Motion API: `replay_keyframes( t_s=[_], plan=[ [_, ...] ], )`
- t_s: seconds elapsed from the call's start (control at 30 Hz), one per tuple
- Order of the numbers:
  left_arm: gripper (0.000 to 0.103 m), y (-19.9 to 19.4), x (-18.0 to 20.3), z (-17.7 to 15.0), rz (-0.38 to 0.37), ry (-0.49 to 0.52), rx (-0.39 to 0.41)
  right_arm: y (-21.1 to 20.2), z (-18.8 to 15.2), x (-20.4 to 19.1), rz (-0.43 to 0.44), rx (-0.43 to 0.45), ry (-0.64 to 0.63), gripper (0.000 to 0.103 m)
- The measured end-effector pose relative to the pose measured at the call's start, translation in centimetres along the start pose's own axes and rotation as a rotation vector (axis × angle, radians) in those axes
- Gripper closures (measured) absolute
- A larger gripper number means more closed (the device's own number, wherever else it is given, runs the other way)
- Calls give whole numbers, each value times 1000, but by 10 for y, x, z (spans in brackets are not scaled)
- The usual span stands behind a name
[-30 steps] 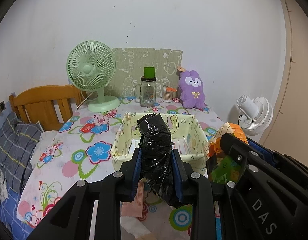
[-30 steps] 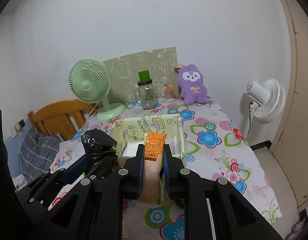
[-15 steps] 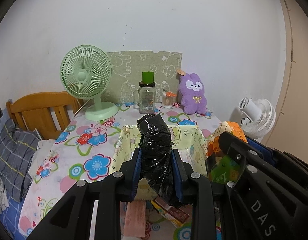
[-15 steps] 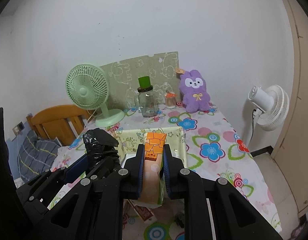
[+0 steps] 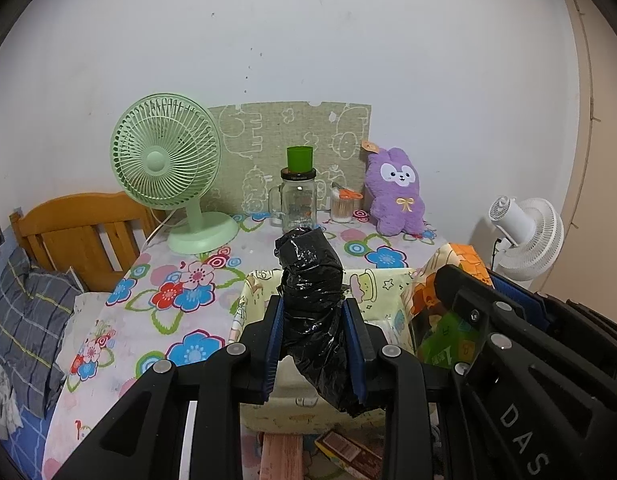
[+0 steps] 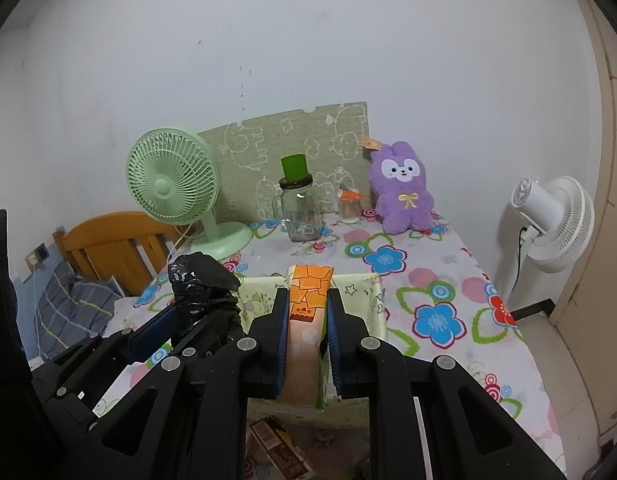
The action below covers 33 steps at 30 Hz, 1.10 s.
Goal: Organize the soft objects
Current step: 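Lift both held items up over the fabric box, then lower both items into the box and open both tools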
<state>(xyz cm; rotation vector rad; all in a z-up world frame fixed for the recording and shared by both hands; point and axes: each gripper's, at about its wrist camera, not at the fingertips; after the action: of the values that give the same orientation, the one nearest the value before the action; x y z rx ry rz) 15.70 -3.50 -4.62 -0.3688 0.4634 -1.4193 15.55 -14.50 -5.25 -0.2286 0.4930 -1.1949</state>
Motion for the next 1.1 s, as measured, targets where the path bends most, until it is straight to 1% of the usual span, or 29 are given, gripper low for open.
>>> replay_keyframes(
  t_s=[0.17, 0.47, 0.57, 0.8, 0.87, 1.0, 1.03, 1.1],
  plan=[
    [74, 13, 2, 2, -15, 7, -18, 13, 4, 5, 8, -13, 3, 82],
    [74, 37, 9, 3, -17, 24, -39, 37, 3, 17, 12, -37, 5, 82],
    [74, 46, 9, 2, -7, 26, -46, 45, 2, 19, 25, -39, 2, 82],
    [71, 65, 8, -6, 16, 25, -86, 67, -6, 24, 52, -76, 1, 82],
    [67, 71, 8, -11, 25, 26, -101, 74, -10, 25, 56, -93, 1, 82],
    [63, 77, 8, -19, 54, 40, -117, 86, -18, 26, 58, -127, -9, 82],
    [61, 79, 7, -20, 58, 43, -121, 88, -19, 26, 62, -133, -6, 82],
    [52, 81, 6, -22, 55, 44, -130, 92, -21, 27, 69, -142, -2, 82]
  ],
)
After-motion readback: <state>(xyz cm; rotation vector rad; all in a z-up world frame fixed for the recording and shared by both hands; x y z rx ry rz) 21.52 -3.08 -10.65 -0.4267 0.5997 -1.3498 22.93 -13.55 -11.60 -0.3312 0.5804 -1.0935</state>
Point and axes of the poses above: each gripper's, at about its wrist camera, not at the fingertips, and y roughly the way its jaws point, x to its right, z to its top, and after that the axes turned 12 degrees about z, right-handed
